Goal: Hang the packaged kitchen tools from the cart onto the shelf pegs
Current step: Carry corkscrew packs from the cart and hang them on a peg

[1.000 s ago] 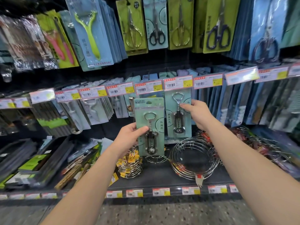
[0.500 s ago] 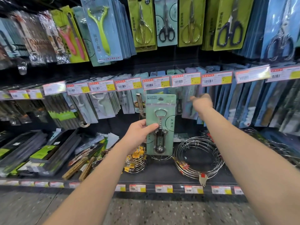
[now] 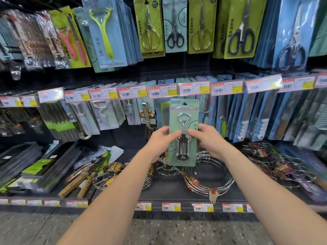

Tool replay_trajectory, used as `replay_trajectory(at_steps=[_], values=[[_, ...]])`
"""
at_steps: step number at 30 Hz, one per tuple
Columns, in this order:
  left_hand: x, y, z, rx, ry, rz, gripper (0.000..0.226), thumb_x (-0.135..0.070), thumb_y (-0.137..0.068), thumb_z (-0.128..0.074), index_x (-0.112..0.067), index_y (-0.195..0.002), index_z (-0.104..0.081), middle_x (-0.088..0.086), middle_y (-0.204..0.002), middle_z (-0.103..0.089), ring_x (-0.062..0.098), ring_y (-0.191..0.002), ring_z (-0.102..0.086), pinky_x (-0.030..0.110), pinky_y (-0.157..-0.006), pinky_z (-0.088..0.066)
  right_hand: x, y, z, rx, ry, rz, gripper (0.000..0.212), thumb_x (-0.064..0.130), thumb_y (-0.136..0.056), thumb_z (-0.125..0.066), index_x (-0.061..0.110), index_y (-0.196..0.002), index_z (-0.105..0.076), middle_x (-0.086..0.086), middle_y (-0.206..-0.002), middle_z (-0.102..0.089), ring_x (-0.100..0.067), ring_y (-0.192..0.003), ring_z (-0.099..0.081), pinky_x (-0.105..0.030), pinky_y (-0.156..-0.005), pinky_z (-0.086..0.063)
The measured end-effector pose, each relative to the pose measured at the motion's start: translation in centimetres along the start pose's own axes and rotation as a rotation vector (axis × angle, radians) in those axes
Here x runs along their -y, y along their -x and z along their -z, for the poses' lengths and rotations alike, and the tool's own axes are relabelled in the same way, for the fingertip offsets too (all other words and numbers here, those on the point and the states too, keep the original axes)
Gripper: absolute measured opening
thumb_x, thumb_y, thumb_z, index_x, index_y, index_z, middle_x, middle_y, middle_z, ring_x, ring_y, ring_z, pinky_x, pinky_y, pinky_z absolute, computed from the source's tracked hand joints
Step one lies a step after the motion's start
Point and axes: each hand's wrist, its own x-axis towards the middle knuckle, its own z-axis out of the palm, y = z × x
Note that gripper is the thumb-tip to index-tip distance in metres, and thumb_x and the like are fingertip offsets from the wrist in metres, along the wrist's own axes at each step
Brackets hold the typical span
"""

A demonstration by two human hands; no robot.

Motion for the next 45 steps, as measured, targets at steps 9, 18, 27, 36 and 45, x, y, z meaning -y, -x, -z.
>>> replay_trajectory(at_steps=[9, 18, 27, 36, 45], values=[[1.2, -0.6, -0.7, 0.078, -0.147, 0.01, 0.018, -0.007, -0.094, -0.072, -0.014, -0.109, -0.067, 0.005, -0.103, -0.08, 0.018, -0.084, -0.077, 0.032, -0.075, -0.061, 1.6, -1.0, 1.8, -0.182, 0.006, 0.113, 0.016, 0.013, -0.096, -0.065, 0.017, -0.112, -0.07, -0.002, -0.107, -0.078, -0.021, -0.099, -0.074, -0.047, -0.09, -0.06], [0.8, -1.5, -1.5, 0.036, -0.206, -0.044, 0.021, -0.014, -0.094, -0.074, -0.019, -0.114, -0.069, 0.0, -0.102, -0.08, 0.019, -0.09, -0.078, 0.035, -0.082, -0.063, 2.5, -2.0, 2.5, -0.232, 0.036, 0.106, 0.017, 0.016, -0.097, -0.065, 0.016, -0.113, -0.07, 0.001, -0.107, -0.076, -0.019, -0.102, -0.071, -0.037, -0.091, -0.057], [0.8, -2.0, -1.8, 0.012, -0.208, -0.05, 0.022, -0.012, -0.095, -0.072, -0.017, -0.116, -0.069, 0.004, -0.103, -0.079, 0.008, -0.074, -0.074, 0.019, -0.063, -0.054, 3.0, -2.6, 2.4, -0.204, 0.063, 0.107, 0.024, 0.012, -0.098, -0.064, 0.014, -0.122, -0.065, 0.004, -0.105, -0.074, -0.01, -0.096, -0.07, -0.024, -0.078, -0.056], [1.3, -2.1, -1.5, -0.001, -0.218, -0.108, 0.016, -0.012, -0.093, -0.073, -0.024, -0.103, -0.07, -0.001, -0.099, -0.081, 0.018, -0.093, -0.076, 0.036, -0.087, -0.061, 2.3, -2.0, 2.3, -0.226, 0.088, 0.196, 0.018, 0.015, -0.097, -0.064, 0.017, -0.114, -0.07, 0.003, -0.104, -0.077, -0.013, -0.098, -0.073, -0.031, -0.084, -0.059], [0.6, -1.7, -2.0, 0.007, -0.244, -0.123, 0.017, -0.01, -0.095, -0.071, -0.024, -0.104, -0.068, -0.001, -0.098, -0.081, 0.007, -0.078, -0.074, 0.022, -0.073, -0.057, 2.8, -2.9, 2.7, -0.226, 0.034, 0.094, 0.014, 0.014, -0.097, -0.065, 0.02, -0.11, -0.068, 0.004, -0.1, -0.076, -0.015, -0.096, -0.073, -0.034, -0.082, -0.06]])
